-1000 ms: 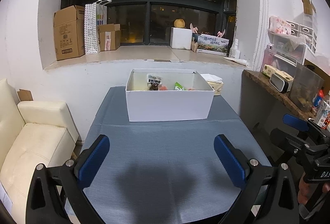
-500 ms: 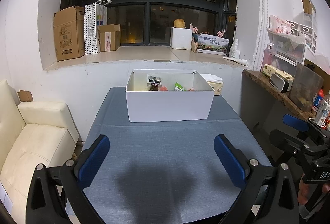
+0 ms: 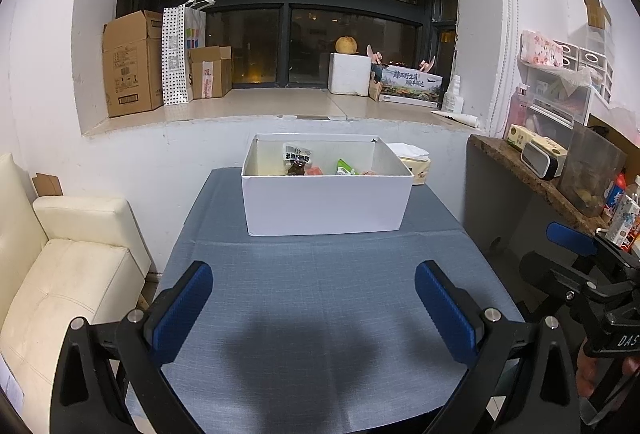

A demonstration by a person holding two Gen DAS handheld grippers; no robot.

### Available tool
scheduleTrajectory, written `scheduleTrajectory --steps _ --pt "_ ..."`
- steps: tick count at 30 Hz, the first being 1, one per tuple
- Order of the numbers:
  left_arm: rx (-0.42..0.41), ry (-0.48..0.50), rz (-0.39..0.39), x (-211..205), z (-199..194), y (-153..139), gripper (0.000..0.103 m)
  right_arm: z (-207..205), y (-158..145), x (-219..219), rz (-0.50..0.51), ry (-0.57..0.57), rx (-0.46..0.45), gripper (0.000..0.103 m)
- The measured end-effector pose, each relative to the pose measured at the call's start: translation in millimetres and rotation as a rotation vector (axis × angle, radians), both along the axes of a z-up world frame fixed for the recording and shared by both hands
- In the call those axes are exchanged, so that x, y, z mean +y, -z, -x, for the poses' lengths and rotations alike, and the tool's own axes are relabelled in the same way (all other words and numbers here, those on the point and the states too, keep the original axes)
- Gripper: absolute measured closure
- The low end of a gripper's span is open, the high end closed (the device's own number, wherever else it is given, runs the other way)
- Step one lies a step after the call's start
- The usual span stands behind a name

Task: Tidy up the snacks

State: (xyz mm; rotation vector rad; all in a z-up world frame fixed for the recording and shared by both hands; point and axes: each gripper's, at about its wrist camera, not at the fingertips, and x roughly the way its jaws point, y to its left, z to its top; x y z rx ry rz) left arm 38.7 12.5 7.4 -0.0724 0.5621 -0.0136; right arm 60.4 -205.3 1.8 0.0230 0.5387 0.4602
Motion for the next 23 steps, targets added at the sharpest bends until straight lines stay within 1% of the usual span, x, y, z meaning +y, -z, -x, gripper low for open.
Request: scheduleTrajectory --steps 13,19,23 --pt "0.012 0.003 0.004 -2 0 3 0.000 1 0 0 0.003 0.005 0.001 0.000" --pt "-0.002 0.020 0.014 -3 3 1 0.000 2 1 -1 0.002 0.010 0.003 0.000" --pt "-0.032 0.029 0.006 -6 9 -5 0.000 2 1 -2 0.001 0.017 0.003 0.000"
